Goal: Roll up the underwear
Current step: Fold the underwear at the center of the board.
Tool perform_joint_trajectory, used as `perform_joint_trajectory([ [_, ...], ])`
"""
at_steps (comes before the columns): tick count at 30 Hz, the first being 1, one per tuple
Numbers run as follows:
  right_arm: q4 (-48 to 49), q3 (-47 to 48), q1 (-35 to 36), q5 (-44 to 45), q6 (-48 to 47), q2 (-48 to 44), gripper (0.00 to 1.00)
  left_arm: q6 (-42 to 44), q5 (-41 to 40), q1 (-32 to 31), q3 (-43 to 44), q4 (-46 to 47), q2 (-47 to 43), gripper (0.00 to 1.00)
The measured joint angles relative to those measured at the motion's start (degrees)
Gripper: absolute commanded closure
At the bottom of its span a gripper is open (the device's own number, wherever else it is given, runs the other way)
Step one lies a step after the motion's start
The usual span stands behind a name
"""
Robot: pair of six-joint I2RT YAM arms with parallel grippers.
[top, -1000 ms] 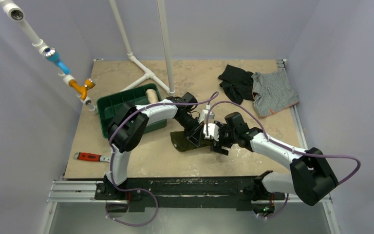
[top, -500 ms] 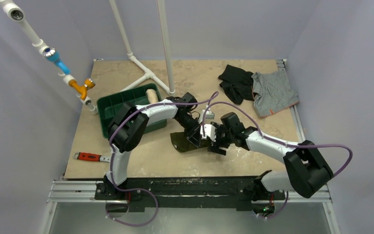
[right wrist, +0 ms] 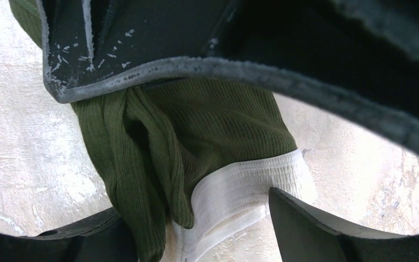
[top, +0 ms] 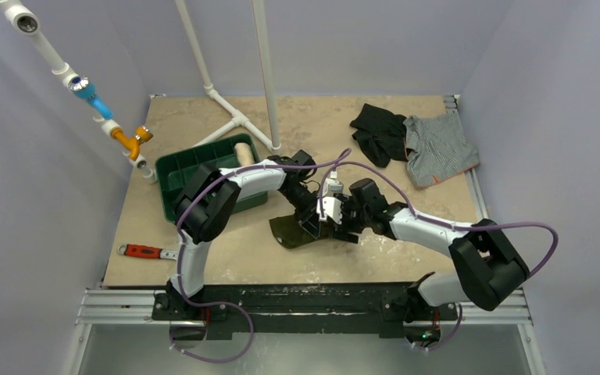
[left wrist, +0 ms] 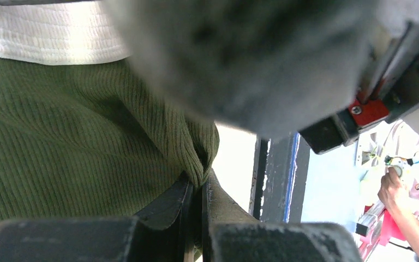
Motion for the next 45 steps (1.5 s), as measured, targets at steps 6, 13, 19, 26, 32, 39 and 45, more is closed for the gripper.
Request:
perform_joint_trajectory([
  [6, 0.4, 0.3, 0.8, 0.6, -0.3, 0.5, 0.31, 0.2, 0.1, 0.0, 0.2, -0.7, 0.0, 1.00],
  [13, 0.0, 0.9, 1.7, 0.7, -1.3, 1.5, 0.51, 0.6, 0.1, 0.0, 0.2, -0.9, 0.0, 1.00],
  [19, -1.9, 1.7, 2.4, 0.3, -1.7, 2.5, 0.69, 1.0, 0.1, 0.0, 0.2, -1.0, 0.0, 1.00],
  [26, -4.2, 2.3, 2.5, 0.4, -1.8, 2.7, 0.86, 2.0, 0.1, 0.3, 0.2, -2.0, 0.0, 1.00],
  [32, -10.2, 4.1, 2.7, 0.3, -1.3, 2.3, 1.00, 2.9, -0.4, 0.7, 0.7, -3.0, 0.0, 1.00],
  [39, -20.7, 6.5, 2.8, -2.6, 0.3, 1.8, 1.00, 3.5, -0.7, 0.8, 2.1, -4.5, 0.0, 1.00],
  [45, -27.3, 9.9, 2.8, -6.8, 1.6, 3.6, 1.00, 3.7, -0.8, 0.8, 3.8, -7.8, 0.1, 1.00],
])
